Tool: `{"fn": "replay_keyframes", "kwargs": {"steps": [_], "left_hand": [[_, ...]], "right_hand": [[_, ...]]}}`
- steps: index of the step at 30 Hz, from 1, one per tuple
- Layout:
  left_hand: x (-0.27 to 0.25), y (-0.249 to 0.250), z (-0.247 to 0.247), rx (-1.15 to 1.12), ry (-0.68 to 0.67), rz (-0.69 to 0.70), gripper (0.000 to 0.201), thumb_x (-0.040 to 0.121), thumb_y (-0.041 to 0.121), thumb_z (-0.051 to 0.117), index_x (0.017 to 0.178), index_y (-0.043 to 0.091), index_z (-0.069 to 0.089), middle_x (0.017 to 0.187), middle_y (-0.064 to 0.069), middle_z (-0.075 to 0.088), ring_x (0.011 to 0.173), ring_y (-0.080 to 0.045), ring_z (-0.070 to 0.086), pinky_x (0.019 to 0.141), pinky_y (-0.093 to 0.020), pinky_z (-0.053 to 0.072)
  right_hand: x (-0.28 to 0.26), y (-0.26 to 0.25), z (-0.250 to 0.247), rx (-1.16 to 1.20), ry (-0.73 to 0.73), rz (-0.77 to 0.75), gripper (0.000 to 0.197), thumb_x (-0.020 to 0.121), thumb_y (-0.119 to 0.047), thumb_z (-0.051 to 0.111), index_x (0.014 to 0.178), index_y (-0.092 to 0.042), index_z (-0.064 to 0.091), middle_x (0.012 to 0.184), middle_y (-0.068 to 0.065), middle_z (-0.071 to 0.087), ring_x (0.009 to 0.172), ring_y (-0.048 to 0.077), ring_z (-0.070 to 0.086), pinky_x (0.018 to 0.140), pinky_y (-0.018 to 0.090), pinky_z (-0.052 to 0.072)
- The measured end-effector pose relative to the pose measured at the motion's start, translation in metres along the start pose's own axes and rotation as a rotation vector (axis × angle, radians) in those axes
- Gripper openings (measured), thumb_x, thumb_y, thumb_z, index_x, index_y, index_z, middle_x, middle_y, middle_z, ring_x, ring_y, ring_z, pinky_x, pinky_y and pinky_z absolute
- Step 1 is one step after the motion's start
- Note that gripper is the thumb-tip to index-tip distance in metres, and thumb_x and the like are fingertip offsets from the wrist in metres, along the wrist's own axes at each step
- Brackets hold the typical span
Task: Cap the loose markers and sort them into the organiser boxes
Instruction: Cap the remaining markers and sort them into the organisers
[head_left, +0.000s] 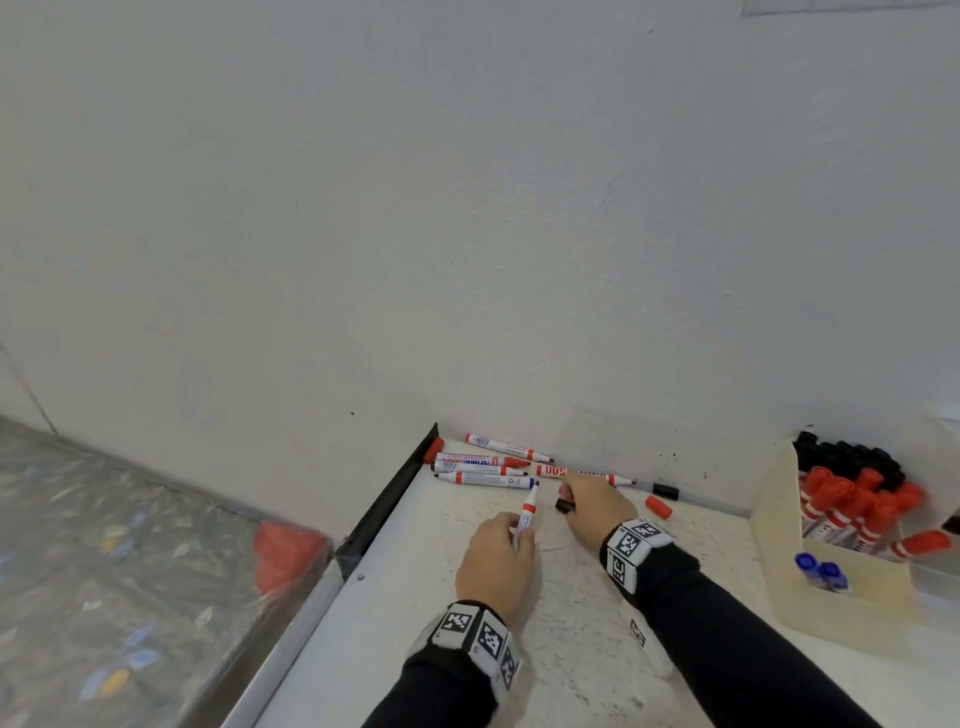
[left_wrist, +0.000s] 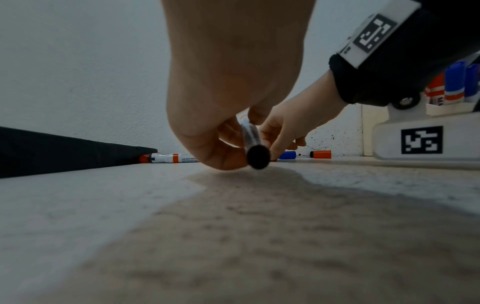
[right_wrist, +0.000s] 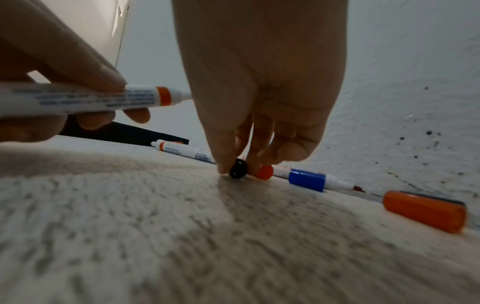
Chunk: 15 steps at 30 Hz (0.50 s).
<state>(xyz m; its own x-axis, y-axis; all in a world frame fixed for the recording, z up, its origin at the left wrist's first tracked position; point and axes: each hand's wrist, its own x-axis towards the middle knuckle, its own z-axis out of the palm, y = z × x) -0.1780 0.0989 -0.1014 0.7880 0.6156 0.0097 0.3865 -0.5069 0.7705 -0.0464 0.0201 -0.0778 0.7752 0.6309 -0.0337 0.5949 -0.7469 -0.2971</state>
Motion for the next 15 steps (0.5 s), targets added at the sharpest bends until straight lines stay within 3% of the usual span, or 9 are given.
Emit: {"fn": "replay_keyframes", "kwargs": {"steps": [3, 6, 8, 12, 15], "left_hand": [[0.001, -0.001, -0.001, 0.056, 0.017, 0.044, 0.033, 0.096, 0.032, 0.042, 0.126, 0.021, 0.051, 0.114, -0.001, 0.054, 0.098, -0.014, 0.053, 0.087, -0.027, 0.046], [0.0, -0.002, -0.002, 0.148, 0.024, 0.062, 0.032, 0.096, 0.033, 0.041, 0.127, 0.027, 0.051, 0.115, 0.003, 0.054, 0.103, -0.014, 0.053, 0.089, -0.03, 0.046], [0.0, -0.002, -0.001, 0.185, 0.019, 0.075, 0.032, 0.097, 0.032, 0.041, 0.126, 0.029, 0.051, 0.114, 0.003, 0.055, 0.104, -0.014, 0.052, 0.088, -0.03, 0.045], [0.0, -0.002, 0.001, 0.199, -0.01, 0.129, 0.03, 0.097, 0.03, 0.043, 0.125, 0.03, 0.054, 0.109, 0.003, 0.056, 0.1, -0.015, 0.053, 0.086, -0.03, 0.045], [0.001, -0.004, 0.003, 0.214, -0.044, 0.139, 0.03, 0.097, 0.03, 0.042, 0.124, 0.032, 0.054, 0.107, 0.004, 0.057, 0.098, -0.015, 0.053, 0.088, -0.031, 0.047]], "right_hand": [[-0.005, 0.011, -0.006, 0.188, 0.102, 0.008, 0.012, 0.09, -0.014, 0.051, 0.101, -0.019, 0.053, 0.104, 0.0, 0.054, 0.092, 0.015, 0.053, 0.08, 0.024, 0.045], [-0.015, 0.02, -0.018, 0.392, 0.124, -0.105, 0.016, 0.089, -0.006, 0.052, 0.096, -0.021, 0.053, 0.095, -0.005, 0.049, 0.082, 0.004, 0.046, 0.072, 0.008, 0.035], [-0.024, 0.023, -0.022, 0.456, 0.094, -0.154, 0.02, 0.088, -0.002, 0.054, 0.094, -0.022, 0.055, 0.092, -0.008, 0.048, 0.079, -0.003, 0.045, 0.066, 0.003, 0.035], [-0.037, 0.027, -0.019, 0.402, 0.042, -0.205, 0.026, 0.087, -0.003, 0.055, 0.089, -0.028, 0.058, 0.095, -0.007, 0.054, 0.082, -0.006, 0.048, 0.068, 0.002, 0.035], [-0.043, 0.03, -0.017, 0.428, 0.081, -0.191, 0.024, 0.088, -0.002, 0.055, 0.094, -0.025, 0.061, 0.094, -0.008, 0.055, 0.083, -0.004, 0.05, 0.071, 0.003, 0.037]]}}
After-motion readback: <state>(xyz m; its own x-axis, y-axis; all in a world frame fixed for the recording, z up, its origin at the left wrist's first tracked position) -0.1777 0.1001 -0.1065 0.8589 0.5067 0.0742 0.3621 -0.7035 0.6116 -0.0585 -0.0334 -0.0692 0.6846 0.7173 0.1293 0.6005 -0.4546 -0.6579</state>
